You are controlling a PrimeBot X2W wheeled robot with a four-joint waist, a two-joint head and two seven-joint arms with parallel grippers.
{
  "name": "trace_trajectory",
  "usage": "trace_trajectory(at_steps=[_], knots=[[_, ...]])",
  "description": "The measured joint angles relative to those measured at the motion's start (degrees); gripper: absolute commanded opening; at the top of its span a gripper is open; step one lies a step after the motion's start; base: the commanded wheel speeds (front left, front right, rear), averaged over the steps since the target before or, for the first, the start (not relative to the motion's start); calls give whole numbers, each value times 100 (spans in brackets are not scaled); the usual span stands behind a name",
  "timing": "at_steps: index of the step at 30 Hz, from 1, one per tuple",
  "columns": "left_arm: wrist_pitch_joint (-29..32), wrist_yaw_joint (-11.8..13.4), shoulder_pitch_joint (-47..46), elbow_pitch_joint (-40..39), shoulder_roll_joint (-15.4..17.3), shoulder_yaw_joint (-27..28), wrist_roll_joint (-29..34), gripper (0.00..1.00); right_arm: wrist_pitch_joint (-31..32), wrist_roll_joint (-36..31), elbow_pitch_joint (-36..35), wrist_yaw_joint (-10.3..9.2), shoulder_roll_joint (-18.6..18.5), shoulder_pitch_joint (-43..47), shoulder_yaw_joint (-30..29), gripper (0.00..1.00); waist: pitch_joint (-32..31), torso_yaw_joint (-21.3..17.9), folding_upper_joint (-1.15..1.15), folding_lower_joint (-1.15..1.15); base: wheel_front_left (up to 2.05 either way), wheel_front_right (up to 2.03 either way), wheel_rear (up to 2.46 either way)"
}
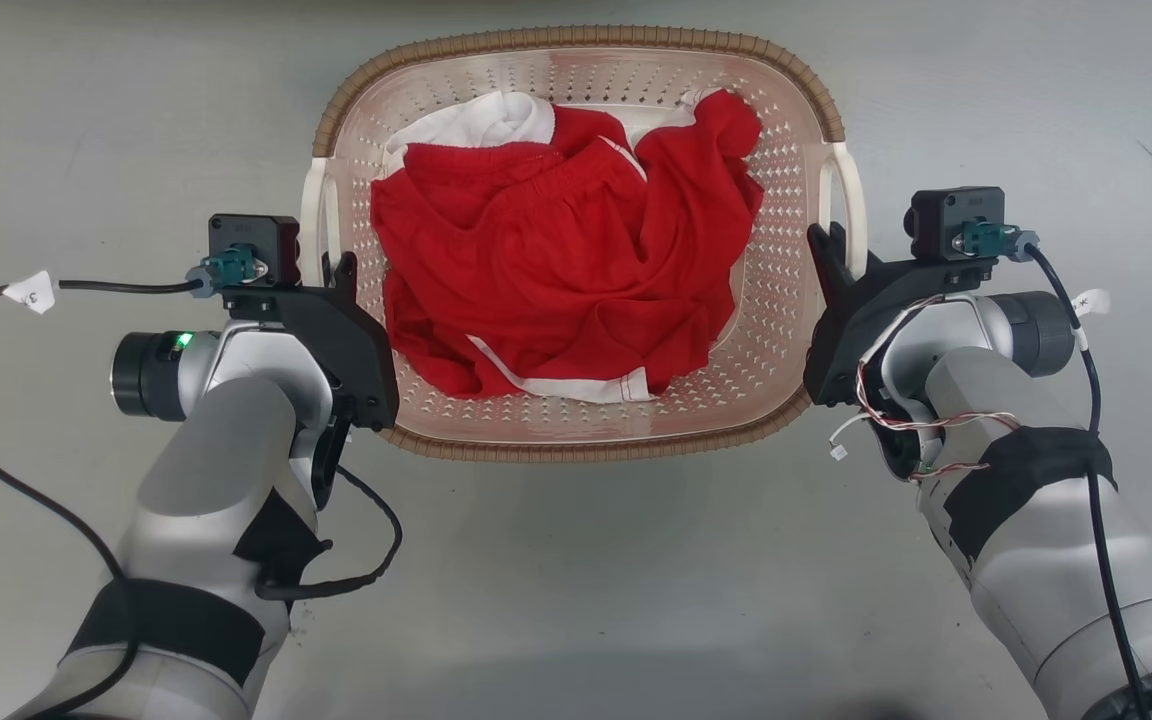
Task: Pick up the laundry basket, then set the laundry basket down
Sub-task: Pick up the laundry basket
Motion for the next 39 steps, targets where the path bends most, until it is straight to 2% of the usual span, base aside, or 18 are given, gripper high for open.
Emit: trace_trajectory(at_steps=[10, 24, 39], knots=[[-75, -9, -42, 166, -23, -22, -9, 0, -24, 135, 180, -42, 11, -58, 175, 0, -76, 2, 1, 1, 0, 0, 0], [-74, -53, 176, 291, -58, -57, -101, 0, -44, 407, 387, -41, 54, 166, 345, 0, -600, -7, 0, 1, 0, 0, 0], [238, -111, 717, 344, -99, -185, -463, 0, 99, 597, 669, 82, 102, 566, 515, 0, -1345, -38, 0, 0, 0, 0, 0]])
